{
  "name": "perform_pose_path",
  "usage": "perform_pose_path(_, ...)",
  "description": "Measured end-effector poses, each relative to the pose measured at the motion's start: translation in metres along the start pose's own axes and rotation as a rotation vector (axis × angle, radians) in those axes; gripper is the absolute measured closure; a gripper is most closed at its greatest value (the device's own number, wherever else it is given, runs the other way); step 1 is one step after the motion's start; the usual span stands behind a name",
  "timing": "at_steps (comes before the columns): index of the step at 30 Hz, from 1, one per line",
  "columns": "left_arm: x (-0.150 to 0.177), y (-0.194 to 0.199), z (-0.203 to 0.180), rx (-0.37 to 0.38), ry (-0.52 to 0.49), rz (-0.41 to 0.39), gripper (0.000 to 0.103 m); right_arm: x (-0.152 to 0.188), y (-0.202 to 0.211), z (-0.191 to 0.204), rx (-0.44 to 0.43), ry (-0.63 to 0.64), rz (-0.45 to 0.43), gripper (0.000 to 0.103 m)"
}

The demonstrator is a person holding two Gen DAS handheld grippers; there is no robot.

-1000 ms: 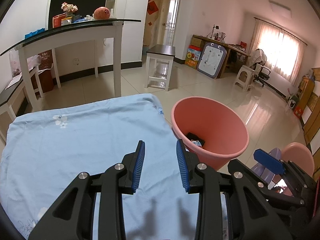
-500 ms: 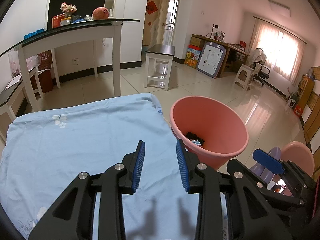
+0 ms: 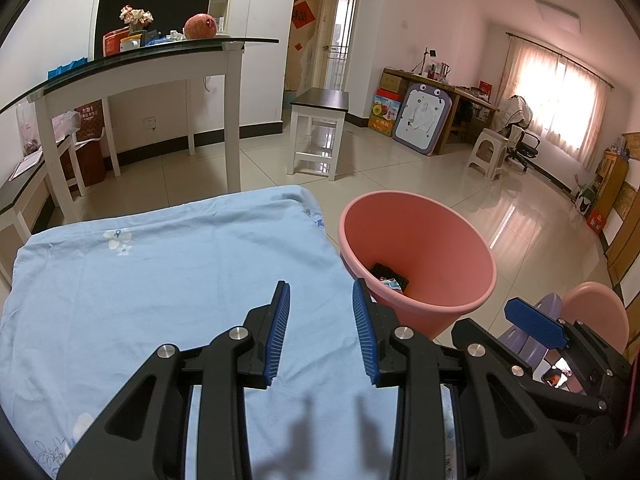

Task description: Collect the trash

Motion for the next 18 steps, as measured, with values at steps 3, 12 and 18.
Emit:
perform_pose_path(3,-0.0003,0.0004,0.0001,0.001,0.001,0.000,0.070,-0.0004,0.0001,0.0000,0.001,0.000,-0.001,0.040)
perform_pose_path(12,-0.0003,0.0004,-0.0002,0.001,0.001,-0.001,0.070,-0.0009,0.0004,-0.0003,0.000,-0.001,0.000,0.040)
perform_pose_path(18,-0.0005,0.0006,-0.0001,0.001,0.001,0.000,0.070,-0.0010,0.0008,-0.0001,0.001,0.000,0.000,0.040)
Point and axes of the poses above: each gripper's, at about its wrist camera, not at the fingertips, and y roughly against the way its jaws point, z to its left, x to its underside, the point moved 8 cm from there along -y, roughly the way its jaws point, and after that the axes turned 14 degrees about -x, right-handed, at the moved point
